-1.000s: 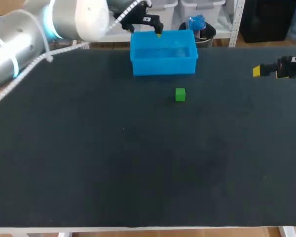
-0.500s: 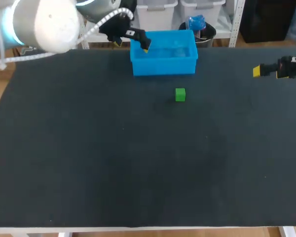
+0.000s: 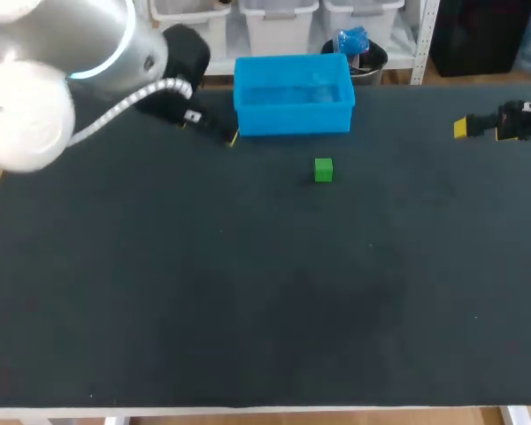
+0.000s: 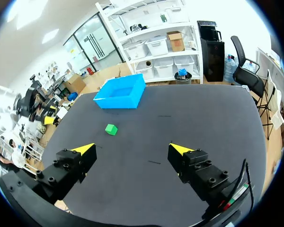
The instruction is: Use the left arm to pick the red cube and place it into the blue plastic box first, then use the right arm to grasp the green cube and put it into the same blue plastic box after the first action is fully finished.
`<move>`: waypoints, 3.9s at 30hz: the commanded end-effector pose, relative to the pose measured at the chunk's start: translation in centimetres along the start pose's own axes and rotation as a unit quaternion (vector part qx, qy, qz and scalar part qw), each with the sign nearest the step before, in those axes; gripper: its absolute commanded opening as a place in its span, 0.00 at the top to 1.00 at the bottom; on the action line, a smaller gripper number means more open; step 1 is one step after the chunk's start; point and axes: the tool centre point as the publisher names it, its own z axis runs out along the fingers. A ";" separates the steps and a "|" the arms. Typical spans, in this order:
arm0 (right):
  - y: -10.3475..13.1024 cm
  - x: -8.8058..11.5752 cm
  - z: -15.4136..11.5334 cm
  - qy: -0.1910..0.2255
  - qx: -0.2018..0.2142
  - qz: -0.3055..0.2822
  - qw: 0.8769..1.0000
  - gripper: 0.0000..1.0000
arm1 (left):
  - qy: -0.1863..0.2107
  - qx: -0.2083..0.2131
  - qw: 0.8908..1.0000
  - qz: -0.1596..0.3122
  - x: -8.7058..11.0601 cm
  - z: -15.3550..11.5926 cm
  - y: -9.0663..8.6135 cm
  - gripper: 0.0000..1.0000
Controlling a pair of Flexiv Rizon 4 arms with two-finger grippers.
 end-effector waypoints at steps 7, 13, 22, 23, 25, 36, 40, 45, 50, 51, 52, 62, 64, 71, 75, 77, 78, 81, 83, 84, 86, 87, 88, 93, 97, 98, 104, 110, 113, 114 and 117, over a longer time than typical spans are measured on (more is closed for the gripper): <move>0.0 0.0 0.0 0.000 -0.001 0.000 1.000 0.00 | -0.071 0.047 0.996 0.025 8.7 -1.4 -0.2 0.00; 0.0 0.0 0.0 0.000 -0.001 0.000 1.000 0.00 | -0.058 0.055 0.997 0.019 9.5 -1.5 0.3 0.00; 0.0 0.0 0.0 0.000 -0.001 0.000 1.000 0.00 | -0.038 0.073 0.996 0.028 9.3 -1.9 1.4 0.00; 0.0 0.0 0.0 0.000 -0.001 0.000 1.000 0.00 | -0.036 0.074 0.996 0.030 9.3 -1.9 1.5 0.00; 0.0 0.0 0.0 0.000 -0.001 0.000 1.000 0.00 | -0.029 0.080 0.996 0.034 9.2 -1.9 1.6 0.00; 1.0 -1.6 0.2 0.021 0.021 -0.032 0.999 0.00 | -0.012 0.056 0.998 0.040 8.9 -1.8 1.6 0.00; 2.7 -2.7 1.2 0.059 0.079 -0.042 0.994 0.00 | -0.012 0.056 0.998 0.040 8.9 -1.8 1.6 0.00; 5.0 -3.2 2.7 0.090 0.141 -0.057 0.984 0.00 | -0.012 0.056 0.998 0.040 8.9 -1.8 1.6 0.00; 7.4 -2.9 5.1 0.110 0.182 -0.054 0.976 0.00 | -0.012 0.056 0.998 0.040 8.9 -1.8 1.6 0.00; 7.8 -2.8 5.4 0.111 0.193 -0.052 0.974 0.00 | -0.012 0.056 0.998 0.040 8.9 -1.8 1.6 0.00; 8.1 -2.8 5.7 0.112 0.200 -0.048 0.972 0.00 | -0.012 0.056 0.998 0.040 8.9 -1.8 1.6 0.00; 8.9 -2.4 7.9 0.145 0.210 -0.024 0.966 0.00 | -0.012 0.056 0.998 0.040 8.9 -1.8 1.6 0.00; 8.9 -2.4 7.9 0.145 0.210 -0.024 0.966 0.00 | -0.012 0.056 0.998 0.040 8.9 -1.8 1.6 0.00; 8.9 -2.4 7.9 0.145 0.210 -0.024 0.966 0.00 | -0.012 0.056 0.998 0.040 8.9 -1.8 1.6 0.00; 8.9 -2.4 7.9 0.145 0.210 -0.024 0.966 0.00 | -0.012 0.056 0.998 0.040 8.9 -1.8 1.6 0.00; 8.9 -2.4 7.9 0.145 0.210 -0.024 0.966 0.00 | -0.012 0.056 0.998 0.040 8.9 -1.8 1.6 0.00; 8.9 -2.4 7.9 0.145 0.210 -0.024 0.966 0.00 | -0.012 0.056 0.998 0.040 8.9 -1.8 1.6 0.00; 8.9 -2.4 7.9 0.145 0.210 -0.024 0.966 0.00 | -0.012 0.056 0.998 0.040 8.9 -1.8 1.6 0.00; 8.9 -2.4 7.9 0.145 0.210 -0.024 0.966 0.00 | -0.012 0.056 0.998 0.040 8.9 -1.8 1.6 0.00; 8.9 -2.4 7.9 0.145 0.210 -0.024 0.966 0.00 | -0.012 0.056 0.998 0.040 8.9 -1.8 1.6 0.00; 8.9 -2.4 7.9 0.145 0.210 -0.024 0.966 0.00 | -0.012 0.056 0.998 0.040 8.9 -1.8 1.6 0.00; 8.9 -2.4 7.9 0.145 0.210 -0.024 0.966 0.00 | -0.012 0.056 0.998 0.040 8.9 -1.8 1.6 0.00; 8.9 -2.4 7.9 0.145 0.210 -0.024 0.966 0.00 | -0.012 0.056 0.998 0.040 8.9 -1.8 1.6 0.00; 8.8 -2.3 8.0 0.148 0.215 -0.020 0.965 0.00 | -0.012 0.056 0.998 0.040 8.9 -1.8 1.6 0.00; 9.0 -2.1 8.5 0.157 0.226 -0.016 0.961 0.00 | -0.012 0.056 0.998 0.040 8.9 -1.8 1.6 0.00; 9.2 -2.1 8.6 0.159 0.232 -0.019 0.959 0.00 | -0.012 0.056 0.998 0.040 8.9 -1.8 1.6 0.00; 10.1 -2.1 10.3 0.184 0.261 -0.002 0.948 0.00 | -0.012 0.056 0.998 0.040 8.9 -1.8 1.6 0.00; 11.2 -2.4 12.2 0.196 0.275 0.013 0.941 0.00 | -0.012 0.056 0.998 0.040 8.9 -1.8 1.6 0.00; 11.7 -2.5 13.2 0.198 0.260 0.014 0.945 0.00 | -0.012 0.056 0.998 0.040 8.9 -1.8 1.6 0.00; 11.9 -2.4 13.5 0.199 0.256 0.013 0.946 0.00 | -0.012 0.056 0.998 0.040 8.9 -1.8 1.6 0.00; 12.2 -2.3 14.6 0.207 0.254 0.015 0.945 0.00 | -0.012 0.056 0.998 0.040 8.9 -1.8 1.6 0.00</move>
